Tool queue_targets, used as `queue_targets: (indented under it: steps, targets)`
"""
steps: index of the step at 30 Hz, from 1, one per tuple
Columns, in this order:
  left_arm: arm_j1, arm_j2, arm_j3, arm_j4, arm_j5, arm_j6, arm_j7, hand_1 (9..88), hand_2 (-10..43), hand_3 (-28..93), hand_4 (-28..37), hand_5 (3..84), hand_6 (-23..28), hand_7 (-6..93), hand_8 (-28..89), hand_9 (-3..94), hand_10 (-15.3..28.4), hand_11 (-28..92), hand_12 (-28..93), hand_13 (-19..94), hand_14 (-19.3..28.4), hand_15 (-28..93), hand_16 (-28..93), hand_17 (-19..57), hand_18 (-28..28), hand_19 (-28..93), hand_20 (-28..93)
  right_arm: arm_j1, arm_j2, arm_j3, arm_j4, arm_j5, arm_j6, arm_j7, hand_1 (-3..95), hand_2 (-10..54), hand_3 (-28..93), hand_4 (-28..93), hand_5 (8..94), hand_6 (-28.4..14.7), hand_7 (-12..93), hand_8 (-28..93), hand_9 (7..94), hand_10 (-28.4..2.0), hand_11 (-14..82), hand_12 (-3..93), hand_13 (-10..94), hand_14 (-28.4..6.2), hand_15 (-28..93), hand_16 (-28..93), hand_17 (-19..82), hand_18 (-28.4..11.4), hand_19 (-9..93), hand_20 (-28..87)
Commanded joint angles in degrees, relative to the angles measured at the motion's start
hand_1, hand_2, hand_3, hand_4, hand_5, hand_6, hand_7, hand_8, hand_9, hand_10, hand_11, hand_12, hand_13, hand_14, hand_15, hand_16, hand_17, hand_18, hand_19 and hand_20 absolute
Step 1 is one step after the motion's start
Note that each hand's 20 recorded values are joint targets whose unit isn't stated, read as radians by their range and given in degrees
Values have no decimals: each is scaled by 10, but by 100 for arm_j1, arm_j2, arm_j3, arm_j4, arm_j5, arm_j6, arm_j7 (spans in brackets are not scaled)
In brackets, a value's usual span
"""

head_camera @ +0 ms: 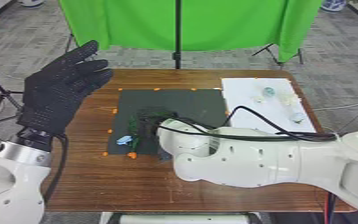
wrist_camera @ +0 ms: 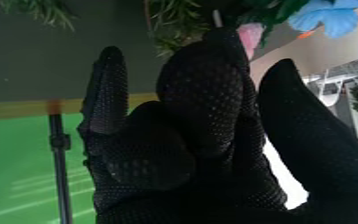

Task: Arrange flowers

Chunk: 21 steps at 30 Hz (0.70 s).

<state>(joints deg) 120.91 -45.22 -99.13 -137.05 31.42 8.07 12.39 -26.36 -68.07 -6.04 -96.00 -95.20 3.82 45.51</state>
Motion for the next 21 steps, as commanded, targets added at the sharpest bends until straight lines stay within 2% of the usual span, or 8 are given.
queue_targets:
  steps: [1,12,21]
  targets:
    - [76,-9,-1,14,12,-5,44,246,66,788,-195,375,101,156,-101,346,221,296,119,236,284,509,-87,-81,251,569,259,173,-93,-72,92,-189,163,238,220,109,889,-171,695,19,124,-130,937,-110,487,219,831,-102,814,221,290,-223,840,204]
    - [-25,13,96,40,10,-2,76,246,66,790,-197,375,100,157,-101,345,221,294,119,236,284,510,-86,-81,251,570,259,200,-197,-20,215,28,199,335,219,112,881,-171,621,16,127,-132,937,-107,490,218,833,-101,816,221,292,-223,846,199]
    - [33,-6,99,36,10,1,86,247,66,790,-196,375,100,158,-102,345,221,295,120,237,284,511,-87,-81,251,570,259,166,-258,109,290,280,298,390,217,112,860,-180,493,11,135,-135,925,-112,487,230,824,-97,820,222,289,-225,852,192]
